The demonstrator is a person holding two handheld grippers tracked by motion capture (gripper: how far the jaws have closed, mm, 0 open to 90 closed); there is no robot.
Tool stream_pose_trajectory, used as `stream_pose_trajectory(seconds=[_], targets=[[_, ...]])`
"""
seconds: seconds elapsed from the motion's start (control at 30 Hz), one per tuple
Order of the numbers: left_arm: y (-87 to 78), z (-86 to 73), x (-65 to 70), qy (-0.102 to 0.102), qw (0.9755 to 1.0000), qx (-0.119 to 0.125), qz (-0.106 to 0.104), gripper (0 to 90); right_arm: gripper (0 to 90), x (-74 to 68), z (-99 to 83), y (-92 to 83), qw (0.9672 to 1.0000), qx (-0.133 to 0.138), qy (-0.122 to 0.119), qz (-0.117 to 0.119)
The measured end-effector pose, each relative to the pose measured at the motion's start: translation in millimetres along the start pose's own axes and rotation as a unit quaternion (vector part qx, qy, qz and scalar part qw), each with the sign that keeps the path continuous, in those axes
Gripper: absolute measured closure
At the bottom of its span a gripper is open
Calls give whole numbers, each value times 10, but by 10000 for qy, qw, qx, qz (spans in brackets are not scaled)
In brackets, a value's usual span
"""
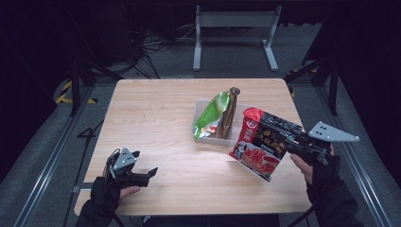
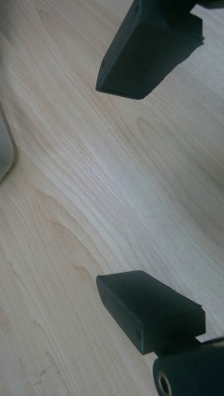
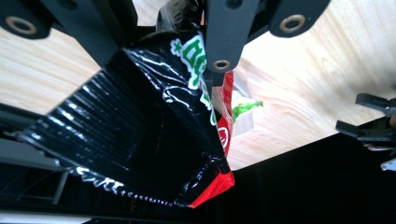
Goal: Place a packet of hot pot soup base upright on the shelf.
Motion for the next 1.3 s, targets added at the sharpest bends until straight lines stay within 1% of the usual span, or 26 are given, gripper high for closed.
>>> stream_pose_trajectory(seconds=[0.1, 0.17, 0.23, 0.4, 0.57, 0.67, 0.77, 0.8, 0.87, 0.9, 0.93, 1.0, 1.03, 1.07, 1.1, 1.13, 1.17, 1.2, 1.23, 1.27, 1.3], targets=[[9, -2, 5, 25, 10000, -9, 25, 86, 789, 8, 48, -6, 10000, 35, -16, -88], [10, -2, 6, 37, 10000, -31, 38, 86, 789, 22, 70, -10, 9999, 79, 31, -138], [8, 2, 2, 7, 10000, 3, 24, 87, 789, 35, 95, -11, 9997, 124, 64, -183], [11, 2, 0, 0, 10000, -6, 27, 87, 789, 49, 167, 3, 9994, 189, 33, -272], [14, -2, -7, -5, 10000, -18, 25, 87, 789, 79, 231, 49, 9987, 227, 110, -449], [17, -7, -5, 11, 10000, -44, 21, 87, 789, 96, 260, 67, 9982, 272, 188, -502], [20, -10, -5, -17, 10000, -45, 22, 87, 789, 119, 280, 98, 9972, 312, 274, -621], [17, -8, -5, 1, 10000, -43, 7, 87, 789, 128, 288, 114, 9968, 302, 253, -692], [15, -6, 2, -29, 10000, -29, 5, 87, 789, 134, 294, 129, 9965, 317, 259, -725], [14, -5, 1, -10, 10000, -30, 5, 87, 788, 141, 303, 144, 9960, 316, 273, -787], [15, -6, 0, 7, 10000, -38, 13, 88, 789, 149, 309, 149, 9958, 335, 290, -797], [23, -13, 3, 68, 9999, -66, 87, 88, 789, 169, 322, 163, 9949, 354, 359, -868], [18, -13, 3, 74, 9999, -60, 96, 91, 789, 194, 334, 182, 9943, 381, 421, -907], [16, -9, 2, 61, 10000, -32, 61, 91, 789, 194, 334, 182, 9943, 381, 421, -907], [14, -1, -3, 67, 10000, 14, 59, 90, 788, 216, 344, 207, 9932, 391, 471, -988], [14, -1, -3, 67, 10000, 14, 59, 89, 788, 216, 344, 207, 9932, 391, 471, -988], [16, -4, 1, 63, 10000, -11, 33, 88, 788, 237, 356, 233, 9920, 380, 506, -1091], [16, -6, 0, 109, 9999, -37, 90, 88, 788, 245, 361, 243, 9916, 384, 520, -1123], [16, -6, 0, 109, 9999, -37, 90, 89, 788, 245, 361, 243, 9916, 384, 520, -1123], [17, -6, 4, 130, 9998, -38, 132, 89, 788, 252, 368, 257, 9910, 399, 525, -1167], [18, -5, 3, 128, 9998, -32, 113, 90, 788, 262, 376, 277, 9903, 420, 541, -1211]])
Point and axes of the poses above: each handheld gripper's, and its own axes: y roughly forward along the jaws, z roughly out of its top, x roughly to its right, the point moved 4 cm from there along y, roughly forward along the jaws
